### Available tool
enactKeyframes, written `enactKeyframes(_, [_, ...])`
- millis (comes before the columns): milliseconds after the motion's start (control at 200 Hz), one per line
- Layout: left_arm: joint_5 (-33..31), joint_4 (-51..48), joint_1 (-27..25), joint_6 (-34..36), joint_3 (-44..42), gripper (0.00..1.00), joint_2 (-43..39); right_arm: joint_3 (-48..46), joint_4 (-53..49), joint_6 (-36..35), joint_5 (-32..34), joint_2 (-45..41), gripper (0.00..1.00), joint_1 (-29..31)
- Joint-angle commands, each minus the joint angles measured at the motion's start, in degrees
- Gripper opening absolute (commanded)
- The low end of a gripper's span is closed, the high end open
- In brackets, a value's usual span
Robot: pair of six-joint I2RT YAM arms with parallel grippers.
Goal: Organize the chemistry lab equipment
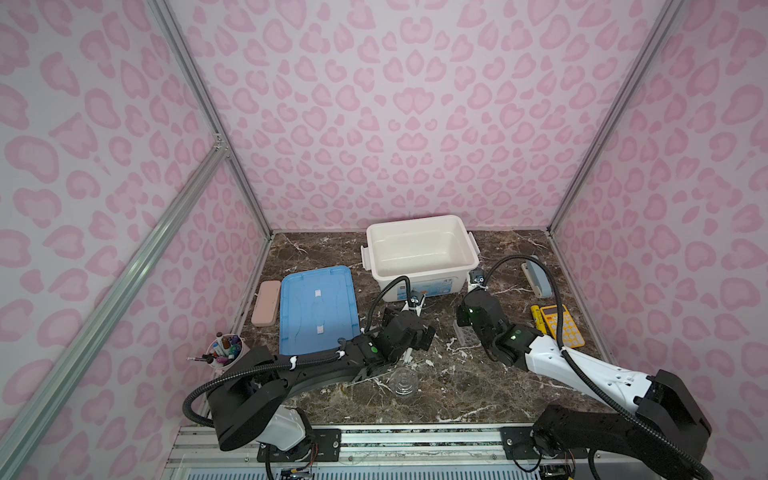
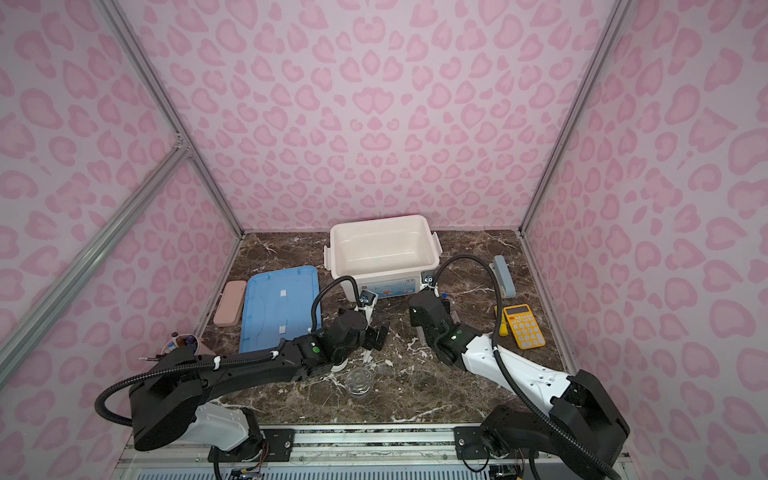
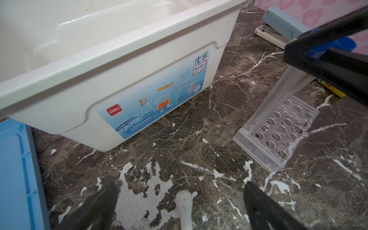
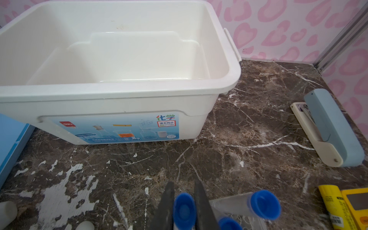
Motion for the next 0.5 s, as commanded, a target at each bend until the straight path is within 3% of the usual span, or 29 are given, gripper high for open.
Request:
enactKeyframes(0, [-0.02, 0.74, 0.04, -0.19, 0.69, 1.0, 0.44, -0.82, 0.34, -0.13, 0.12, -0.36, 0.09, 0.14])
enactKeyframes(495, [-0.08, 0.66, 0.04, -0.64, 0.47, 1.0, 0.87, -1.69, 0.19, -0.21, -0.02, 0.12, 0.1, 0.74])
